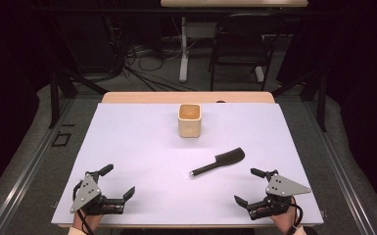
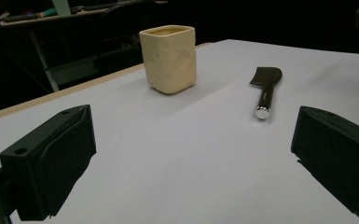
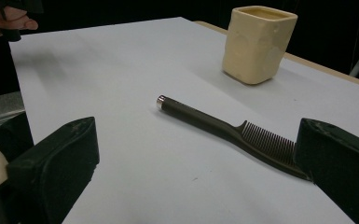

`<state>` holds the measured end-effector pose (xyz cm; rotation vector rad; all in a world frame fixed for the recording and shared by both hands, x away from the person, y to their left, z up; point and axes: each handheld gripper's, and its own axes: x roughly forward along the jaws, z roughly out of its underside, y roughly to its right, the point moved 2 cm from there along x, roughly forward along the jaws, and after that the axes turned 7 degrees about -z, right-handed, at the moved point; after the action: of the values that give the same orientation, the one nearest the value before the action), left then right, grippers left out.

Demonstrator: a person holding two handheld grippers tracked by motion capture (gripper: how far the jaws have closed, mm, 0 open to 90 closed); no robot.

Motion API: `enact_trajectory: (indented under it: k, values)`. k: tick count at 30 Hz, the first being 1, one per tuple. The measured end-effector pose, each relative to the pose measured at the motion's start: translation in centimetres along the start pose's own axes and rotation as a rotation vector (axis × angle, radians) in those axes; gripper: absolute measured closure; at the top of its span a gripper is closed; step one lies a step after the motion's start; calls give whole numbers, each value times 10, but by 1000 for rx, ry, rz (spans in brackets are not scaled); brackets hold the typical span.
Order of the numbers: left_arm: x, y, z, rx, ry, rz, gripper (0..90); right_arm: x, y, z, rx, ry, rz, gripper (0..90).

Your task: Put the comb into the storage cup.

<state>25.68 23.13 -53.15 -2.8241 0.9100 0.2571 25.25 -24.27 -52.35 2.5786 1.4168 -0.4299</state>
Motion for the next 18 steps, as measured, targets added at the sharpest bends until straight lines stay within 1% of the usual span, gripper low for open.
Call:
enact_trajectory:
  k: [5, 9, 12, 13, 18]
  values:
    - [0, 0, 0, -3, -1, 2, 0, 0, 0, 0, 0, -2, 4, 0]
    - [1, 0, -1, 9, 1, -7, 0, 4, 0, 0, 2, -23, 1, 0]
    - [0, 0, -1, 9, 1, -9, 0, 7, 0, 0, 6, -31, 2, 0]
    - [0, 0, -1, 9, 1, -9, 0, 8, 1, -1, 1, -34, 1, 0]
    - [1, 0, 0, 6, -2, -8, 0, 14, 0, -2, 7, -47, -13, 0]
